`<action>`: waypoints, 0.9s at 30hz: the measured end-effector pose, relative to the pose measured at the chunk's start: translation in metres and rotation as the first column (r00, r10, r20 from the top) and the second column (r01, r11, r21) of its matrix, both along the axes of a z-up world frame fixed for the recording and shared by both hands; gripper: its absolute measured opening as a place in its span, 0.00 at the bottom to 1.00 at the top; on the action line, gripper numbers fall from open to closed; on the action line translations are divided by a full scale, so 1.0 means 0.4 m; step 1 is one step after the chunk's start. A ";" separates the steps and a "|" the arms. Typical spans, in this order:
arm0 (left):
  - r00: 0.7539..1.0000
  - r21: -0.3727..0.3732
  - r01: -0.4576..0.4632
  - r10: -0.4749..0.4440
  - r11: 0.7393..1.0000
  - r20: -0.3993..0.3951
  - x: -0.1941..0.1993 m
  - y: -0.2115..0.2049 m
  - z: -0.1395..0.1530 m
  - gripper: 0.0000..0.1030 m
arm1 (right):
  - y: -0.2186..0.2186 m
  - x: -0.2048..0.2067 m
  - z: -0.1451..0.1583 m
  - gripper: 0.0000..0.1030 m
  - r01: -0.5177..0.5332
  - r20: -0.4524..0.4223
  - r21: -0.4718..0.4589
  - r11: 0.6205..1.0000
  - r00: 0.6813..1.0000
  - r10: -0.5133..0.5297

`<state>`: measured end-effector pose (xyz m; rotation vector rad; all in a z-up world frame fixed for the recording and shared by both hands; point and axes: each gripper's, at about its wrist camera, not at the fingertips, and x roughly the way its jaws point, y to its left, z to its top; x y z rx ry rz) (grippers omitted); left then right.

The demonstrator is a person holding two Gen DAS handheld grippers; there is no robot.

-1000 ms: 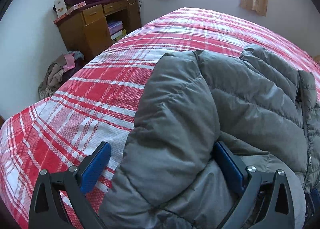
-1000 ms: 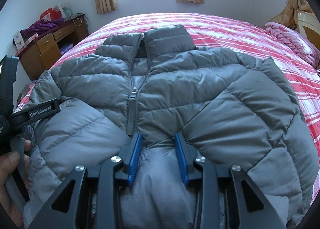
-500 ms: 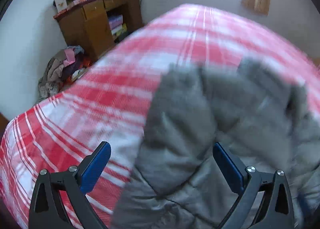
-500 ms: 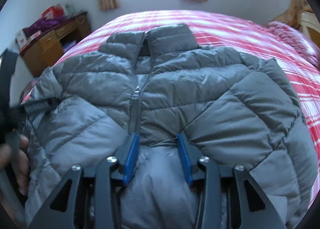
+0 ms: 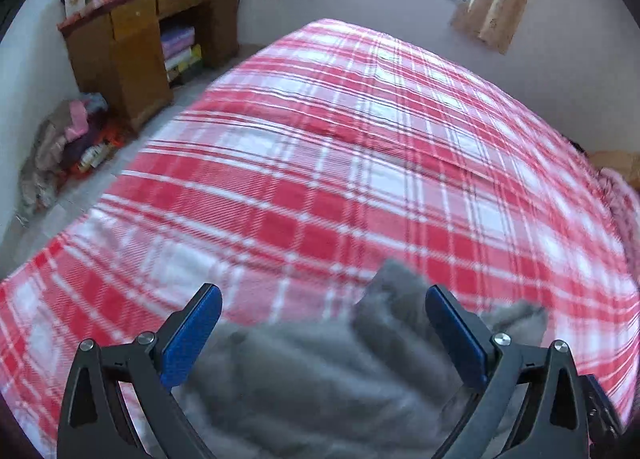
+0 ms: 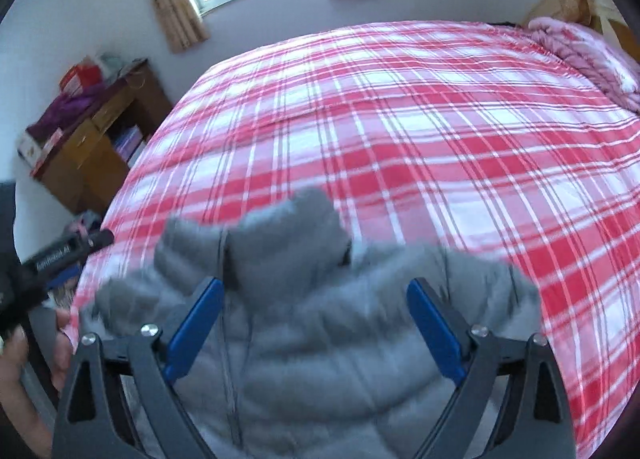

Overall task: Fold large clothes
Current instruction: 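Lift the hem with both grippers and fold it toward the collar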

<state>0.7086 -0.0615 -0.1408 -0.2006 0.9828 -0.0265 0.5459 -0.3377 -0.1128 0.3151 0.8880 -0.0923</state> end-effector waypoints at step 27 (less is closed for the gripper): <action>0.912 0.044 0.364 -0.366 0.930 0.186 -0.203 -0.007 0.040 0.04 | -0.037 0.001 -0.001 0.09 -0.207 -0.036 -0.100 0.973 0.978 0.204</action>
